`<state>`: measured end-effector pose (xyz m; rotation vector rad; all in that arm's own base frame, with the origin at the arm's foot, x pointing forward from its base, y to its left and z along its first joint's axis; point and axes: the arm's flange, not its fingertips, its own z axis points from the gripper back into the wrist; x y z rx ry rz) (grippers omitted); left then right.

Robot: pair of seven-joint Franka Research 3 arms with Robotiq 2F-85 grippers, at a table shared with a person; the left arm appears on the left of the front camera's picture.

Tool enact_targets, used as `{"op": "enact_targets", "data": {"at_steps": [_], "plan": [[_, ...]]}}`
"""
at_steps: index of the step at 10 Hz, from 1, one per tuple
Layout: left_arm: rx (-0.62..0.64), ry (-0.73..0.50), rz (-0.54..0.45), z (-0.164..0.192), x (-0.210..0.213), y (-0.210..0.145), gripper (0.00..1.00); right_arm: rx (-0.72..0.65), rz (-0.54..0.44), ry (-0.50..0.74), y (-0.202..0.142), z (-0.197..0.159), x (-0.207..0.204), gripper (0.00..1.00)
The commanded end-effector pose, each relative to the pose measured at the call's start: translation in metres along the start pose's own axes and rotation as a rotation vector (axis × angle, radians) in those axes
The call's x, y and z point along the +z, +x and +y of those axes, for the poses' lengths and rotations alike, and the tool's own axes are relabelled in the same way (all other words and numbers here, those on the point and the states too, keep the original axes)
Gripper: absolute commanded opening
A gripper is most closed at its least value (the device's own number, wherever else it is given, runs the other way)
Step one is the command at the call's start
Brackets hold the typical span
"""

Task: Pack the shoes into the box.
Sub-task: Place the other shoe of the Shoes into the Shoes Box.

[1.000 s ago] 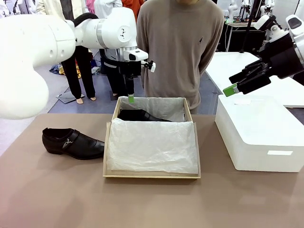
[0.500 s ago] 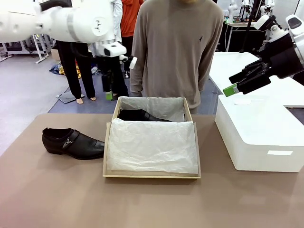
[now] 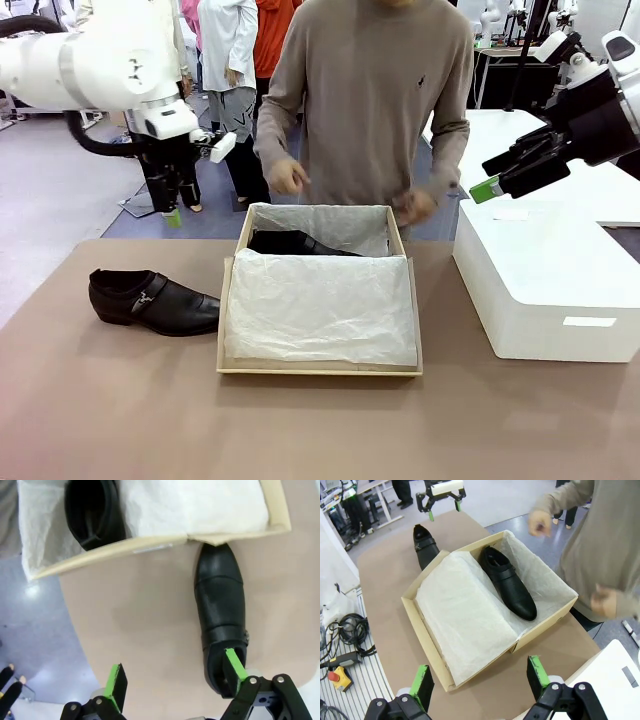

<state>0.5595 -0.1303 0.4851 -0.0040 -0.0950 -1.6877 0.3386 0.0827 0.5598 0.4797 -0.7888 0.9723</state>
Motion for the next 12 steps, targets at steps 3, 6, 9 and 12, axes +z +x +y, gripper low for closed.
{"op": "enact_targets", "data": {"at_steps": [3, 6, 9, 12], "plan": [[-0.004, -0.006, -0.003, -0.0003, -0.0036, -0.0138, 1.00, 0.022, -0.026, 0.015, 0.0004, -0.0039, -0.0017, 1.00], [-0.004, -0.006, -0.003, -0.0003, -0.0036, -0.0138, 1.00, 0.022, -0.026, 0.015, 0.0004, -0.0039, -0.0017, 1.00], [-0.004, -0.006, -0.003, -0.0003, -0.0036, -0.0138, 1.00, 0.022, -0.026, 0.015, 0.0004, -0.0039, -0.0017, 1.00], [-0.004, -0.006, -0.003, -0.0003, -0.0036, -0.0138, 1.00, 0.022, -0.026, 0.015, 0.0004, -0.0039, -0.0017, 1.00]]}}
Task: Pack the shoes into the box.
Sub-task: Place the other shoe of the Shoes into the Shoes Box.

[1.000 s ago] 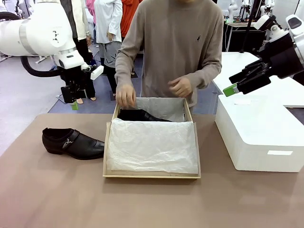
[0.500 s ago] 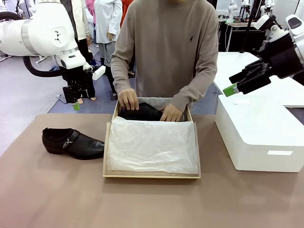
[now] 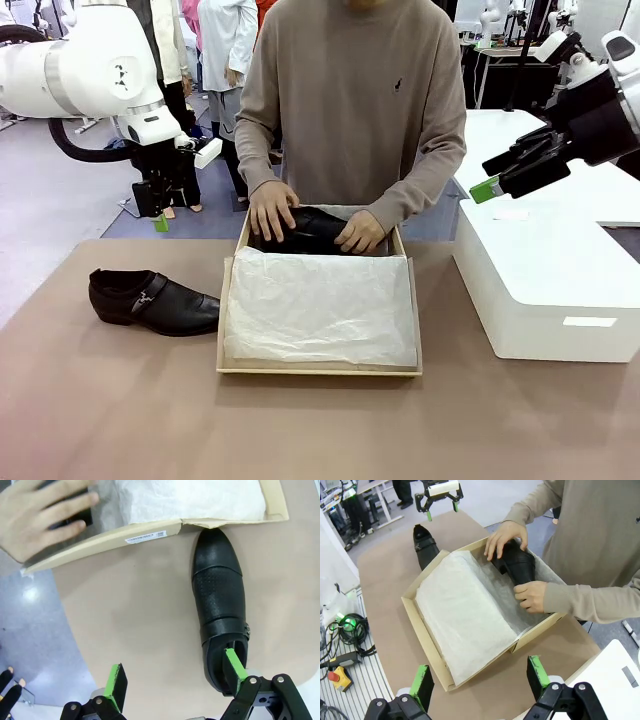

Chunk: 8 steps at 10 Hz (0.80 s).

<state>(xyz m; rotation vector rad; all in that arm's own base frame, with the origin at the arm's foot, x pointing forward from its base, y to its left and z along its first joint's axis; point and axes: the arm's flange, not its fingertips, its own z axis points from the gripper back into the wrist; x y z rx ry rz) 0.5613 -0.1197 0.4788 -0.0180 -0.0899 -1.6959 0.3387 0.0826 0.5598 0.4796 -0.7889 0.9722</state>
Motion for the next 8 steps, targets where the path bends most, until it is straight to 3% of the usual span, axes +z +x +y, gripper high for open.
{"op": "enact_targets", "data": {"at_steps": [1, 8], "plan": [[0.000, 0.000, 0.000, 0.000, 0.000, 0.000, 1.00, 0.022, -0.026, 0.015, 0.000, -0.004, -0.002, 1.00], [0.131, -0.020, 0.047, -0.039, -0.020, -0.067, 1.00, 0.022, -0.026, 0.015, 0.000, -0.004, -0.002, 1.00]]}}
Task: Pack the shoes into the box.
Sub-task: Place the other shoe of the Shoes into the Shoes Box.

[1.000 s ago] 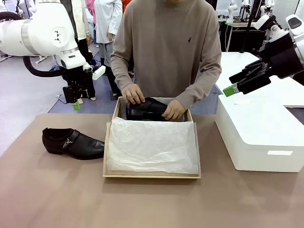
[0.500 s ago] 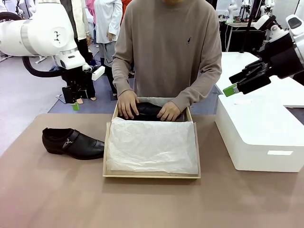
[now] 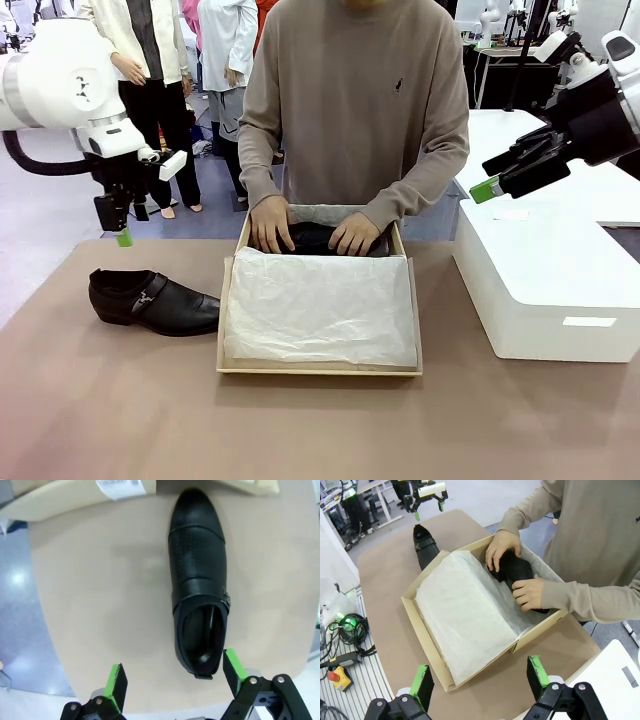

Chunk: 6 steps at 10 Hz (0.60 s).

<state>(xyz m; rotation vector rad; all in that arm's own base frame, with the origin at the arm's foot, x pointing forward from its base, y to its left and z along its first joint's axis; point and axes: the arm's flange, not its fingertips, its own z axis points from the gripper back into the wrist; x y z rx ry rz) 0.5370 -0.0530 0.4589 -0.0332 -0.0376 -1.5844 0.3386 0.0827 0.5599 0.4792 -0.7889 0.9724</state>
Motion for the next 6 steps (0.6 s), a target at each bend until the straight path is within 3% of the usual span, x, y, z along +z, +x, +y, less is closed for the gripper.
{"op": "enact_targets", "data": {"at_steps": [1, 6], "plan": [[0.031, 0.006, 0.018, -0.004, -0.012, -0.009, 1.00, 0.022, -0.026, 0.015, 0.000, -0.004, -0.002, 1.00], [0.107, -0.054, 0.013, 0.011, -0.044, -0.021, 1.00, 0.022, -0.026, 0.015, 0.000, -0.004, -0.002, 1.00]]}}
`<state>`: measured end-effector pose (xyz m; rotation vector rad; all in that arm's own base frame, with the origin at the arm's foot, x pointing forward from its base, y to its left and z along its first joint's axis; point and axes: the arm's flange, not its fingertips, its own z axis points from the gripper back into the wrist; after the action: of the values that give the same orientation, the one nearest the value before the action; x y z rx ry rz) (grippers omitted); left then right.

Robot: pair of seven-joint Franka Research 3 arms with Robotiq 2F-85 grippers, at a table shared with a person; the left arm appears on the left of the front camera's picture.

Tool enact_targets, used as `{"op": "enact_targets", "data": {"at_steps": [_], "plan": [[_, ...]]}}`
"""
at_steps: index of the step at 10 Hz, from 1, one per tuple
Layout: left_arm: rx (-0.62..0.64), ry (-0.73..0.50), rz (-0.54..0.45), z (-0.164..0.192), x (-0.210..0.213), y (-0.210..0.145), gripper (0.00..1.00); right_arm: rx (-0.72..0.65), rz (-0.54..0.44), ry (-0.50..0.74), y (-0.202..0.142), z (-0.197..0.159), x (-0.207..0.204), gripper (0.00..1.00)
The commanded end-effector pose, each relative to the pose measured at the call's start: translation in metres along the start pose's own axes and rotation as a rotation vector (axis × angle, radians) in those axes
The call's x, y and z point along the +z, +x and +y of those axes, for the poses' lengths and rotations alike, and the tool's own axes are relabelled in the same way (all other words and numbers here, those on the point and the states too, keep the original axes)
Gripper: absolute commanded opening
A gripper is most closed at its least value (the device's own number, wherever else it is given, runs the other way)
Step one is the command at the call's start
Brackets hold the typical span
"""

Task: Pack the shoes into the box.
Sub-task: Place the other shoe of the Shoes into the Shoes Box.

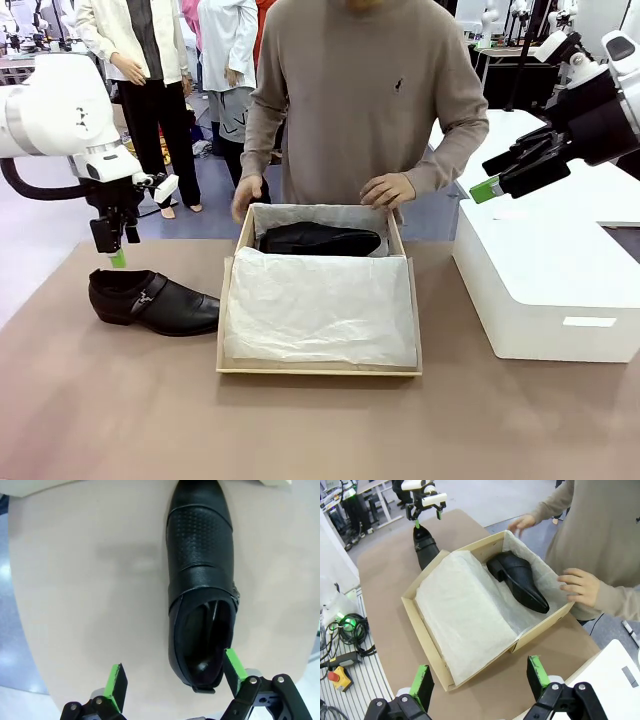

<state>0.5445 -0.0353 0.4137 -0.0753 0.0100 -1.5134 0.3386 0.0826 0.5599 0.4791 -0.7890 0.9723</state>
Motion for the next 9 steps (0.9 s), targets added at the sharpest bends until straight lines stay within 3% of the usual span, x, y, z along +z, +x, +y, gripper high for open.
{"op": "enact_targets", "data": {"at_steps": [1, 9], "plan": [[0.078, -0.022, 0.005, 0.0049, -0.0036, -0.0018, 1.00, 0.022, -0.026, 0.015, 0.0003, -0.0039, -0.0018, 1.00], [0.091, -0.028, 0.003, 0.0034, -0.0121, -0.0004, 1.00, 0.022, -0.026, 0.015, 0.0003, -0.0039, -0.0018, 1.00]]}}
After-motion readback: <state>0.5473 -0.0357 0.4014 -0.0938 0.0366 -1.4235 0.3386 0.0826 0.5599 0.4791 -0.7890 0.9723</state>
